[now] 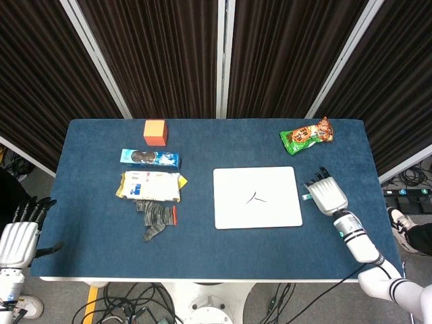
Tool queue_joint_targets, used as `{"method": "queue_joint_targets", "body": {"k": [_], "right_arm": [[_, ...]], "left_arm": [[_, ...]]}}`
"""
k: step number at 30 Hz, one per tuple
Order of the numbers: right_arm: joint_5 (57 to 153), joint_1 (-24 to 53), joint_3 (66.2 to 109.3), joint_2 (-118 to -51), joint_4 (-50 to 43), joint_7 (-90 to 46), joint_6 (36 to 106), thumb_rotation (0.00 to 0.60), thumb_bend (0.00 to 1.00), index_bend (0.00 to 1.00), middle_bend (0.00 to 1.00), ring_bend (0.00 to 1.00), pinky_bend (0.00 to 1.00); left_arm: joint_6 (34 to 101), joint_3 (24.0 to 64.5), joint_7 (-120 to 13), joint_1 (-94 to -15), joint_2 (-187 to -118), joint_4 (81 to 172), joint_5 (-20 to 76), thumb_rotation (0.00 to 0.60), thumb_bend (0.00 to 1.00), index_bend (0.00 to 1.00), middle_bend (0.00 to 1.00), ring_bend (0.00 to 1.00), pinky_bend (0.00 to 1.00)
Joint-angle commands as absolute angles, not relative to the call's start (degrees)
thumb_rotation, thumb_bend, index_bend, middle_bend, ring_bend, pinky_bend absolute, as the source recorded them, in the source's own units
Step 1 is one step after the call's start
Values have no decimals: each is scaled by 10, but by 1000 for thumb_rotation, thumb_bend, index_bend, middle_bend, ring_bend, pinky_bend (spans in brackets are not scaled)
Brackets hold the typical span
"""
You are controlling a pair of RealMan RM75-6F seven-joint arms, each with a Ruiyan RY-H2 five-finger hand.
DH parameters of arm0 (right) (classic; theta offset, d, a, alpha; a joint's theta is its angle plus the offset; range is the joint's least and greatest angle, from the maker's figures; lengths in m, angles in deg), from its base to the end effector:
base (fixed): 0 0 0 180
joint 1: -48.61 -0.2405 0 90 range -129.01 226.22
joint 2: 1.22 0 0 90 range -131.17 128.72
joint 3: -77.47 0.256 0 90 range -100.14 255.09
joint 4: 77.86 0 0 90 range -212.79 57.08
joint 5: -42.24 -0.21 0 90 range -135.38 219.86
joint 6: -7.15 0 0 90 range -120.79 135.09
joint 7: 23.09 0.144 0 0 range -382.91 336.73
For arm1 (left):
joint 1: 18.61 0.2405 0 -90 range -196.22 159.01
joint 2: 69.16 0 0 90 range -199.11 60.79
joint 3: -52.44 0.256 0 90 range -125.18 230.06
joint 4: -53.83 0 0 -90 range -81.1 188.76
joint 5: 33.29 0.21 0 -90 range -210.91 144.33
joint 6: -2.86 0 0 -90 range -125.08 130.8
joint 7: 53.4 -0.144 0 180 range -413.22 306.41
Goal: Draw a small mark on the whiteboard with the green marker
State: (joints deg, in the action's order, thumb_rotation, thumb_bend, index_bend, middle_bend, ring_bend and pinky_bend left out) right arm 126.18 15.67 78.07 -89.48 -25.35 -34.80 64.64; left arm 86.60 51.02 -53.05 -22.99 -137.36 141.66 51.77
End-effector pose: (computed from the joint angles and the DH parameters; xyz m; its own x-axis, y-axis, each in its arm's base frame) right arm -0.3087 -0.3466 0.0350 0.8265 -0.1065 0.5528 -0.5511 -0.3539 0.7557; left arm -0.3270 0.1736 0.1377 0.3958 0.0534 0.9168 0.9176 0.0175 -0.3972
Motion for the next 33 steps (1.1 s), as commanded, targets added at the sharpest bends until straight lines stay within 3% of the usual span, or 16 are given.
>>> {"method": "queue_joint_targets", "body": {"k": [1,10,14,20,25,33], "right_arm": [[1253,157,781,-914,-278,-356,631,600,531,655,535,251,116],[1250,149,788,-949,-321,-359,617,600,526,562,458,185,62],[1248,151,789,-950,-321,-366,616,600,523,416,380,112,28],[1245,160,789,-935,-300,-376,622,600,523,315,311,44,7],[1239,186,800,-887,-222,-374,671,600,522,248,276,18,0],[1232,317,812,-735,40,-284,870,600,500,240,282,96,100]], "left_arm": [[866,511,-531,-230,-1373,1417,517,600,0,134,108,0,47],[866,510,-532,-230,-1371,1419,517,600,0,133,108,0,47],[865,510,-532,-229,-1372,1419,514,600,0,134,108,0,47],[865,510,-533,-230,-1370,1419,515,600,0,134,108,0,46],[867,507,-532,-232,-1369,1420,518,600,0,134,108,0,47],[874,502,-535,-236,-1380,1416,522,600,0,134,108,0,47]]}}
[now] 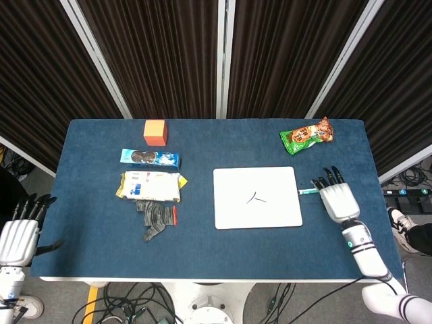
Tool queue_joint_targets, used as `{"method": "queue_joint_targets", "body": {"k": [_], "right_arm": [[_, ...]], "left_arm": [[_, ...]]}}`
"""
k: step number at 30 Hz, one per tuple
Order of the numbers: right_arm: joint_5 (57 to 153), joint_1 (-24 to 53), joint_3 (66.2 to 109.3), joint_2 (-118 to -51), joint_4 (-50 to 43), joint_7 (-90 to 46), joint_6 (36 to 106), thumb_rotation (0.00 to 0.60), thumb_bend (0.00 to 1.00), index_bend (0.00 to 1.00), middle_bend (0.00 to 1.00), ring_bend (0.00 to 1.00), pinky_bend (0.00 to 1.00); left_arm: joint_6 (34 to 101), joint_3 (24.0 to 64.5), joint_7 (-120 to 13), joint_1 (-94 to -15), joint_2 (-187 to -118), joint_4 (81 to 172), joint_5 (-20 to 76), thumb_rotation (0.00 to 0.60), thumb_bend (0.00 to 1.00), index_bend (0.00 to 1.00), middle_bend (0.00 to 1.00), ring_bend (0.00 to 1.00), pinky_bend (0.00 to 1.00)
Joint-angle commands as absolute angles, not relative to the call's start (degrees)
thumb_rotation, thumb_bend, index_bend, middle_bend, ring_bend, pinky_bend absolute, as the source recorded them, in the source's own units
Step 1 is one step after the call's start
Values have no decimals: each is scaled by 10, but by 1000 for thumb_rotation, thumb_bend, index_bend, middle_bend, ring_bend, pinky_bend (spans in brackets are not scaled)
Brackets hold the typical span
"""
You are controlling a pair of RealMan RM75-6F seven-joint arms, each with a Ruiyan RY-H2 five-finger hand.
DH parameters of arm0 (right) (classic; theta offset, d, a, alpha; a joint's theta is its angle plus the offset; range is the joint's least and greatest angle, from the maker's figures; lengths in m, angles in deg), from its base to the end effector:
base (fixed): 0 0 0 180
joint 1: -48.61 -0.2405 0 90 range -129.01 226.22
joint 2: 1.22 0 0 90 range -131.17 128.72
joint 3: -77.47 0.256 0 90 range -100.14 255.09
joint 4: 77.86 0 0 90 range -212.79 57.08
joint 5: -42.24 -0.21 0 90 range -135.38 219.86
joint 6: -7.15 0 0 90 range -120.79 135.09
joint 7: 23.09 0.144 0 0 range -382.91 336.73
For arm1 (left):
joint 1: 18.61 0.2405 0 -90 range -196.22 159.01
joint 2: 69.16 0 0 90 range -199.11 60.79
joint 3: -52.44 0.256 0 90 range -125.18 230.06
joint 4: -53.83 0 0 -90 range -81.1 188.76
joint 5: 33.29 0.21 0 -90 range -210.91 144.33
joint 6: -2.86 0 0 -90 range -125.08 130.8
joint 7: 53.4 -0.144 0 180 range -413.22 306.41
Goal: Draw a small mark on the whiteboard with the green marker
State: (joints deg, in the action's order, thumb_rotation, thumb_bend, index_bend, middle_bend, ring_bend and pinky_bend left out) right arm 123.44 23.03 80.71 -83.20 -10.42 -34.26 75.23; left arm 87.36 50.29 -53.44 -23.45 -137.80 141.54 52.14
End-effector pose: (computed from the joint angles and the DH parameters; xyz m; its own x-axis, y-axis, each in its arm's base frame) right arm -0.3019 -0.3054 0.0673 0.6750 -0.0609 0.7353 -0.7268 -0.2269 0.6483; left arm -0.3227 0.1790 0.1385 0.3975 0.0248 0.9173 0.9175 0.0037 -0.3977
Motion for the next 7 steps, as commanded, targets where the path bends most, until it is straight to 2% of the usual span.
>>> {"method": "queue_joint_targets", "body": {"k": [1,7], "right_arm": [[1236,332,807,-719,63,-270,887,600,500,235,275,96,100],[1267,408,781,-658,135,-232,980,600,500,208,255,94,100]], "left_arm": [[873,502,-535,-236,-1381,1416,522,600,0,134,108,0,47],[870,501,-539,-238,-1385,1420,519,600,0,134,108,0,47]]}}
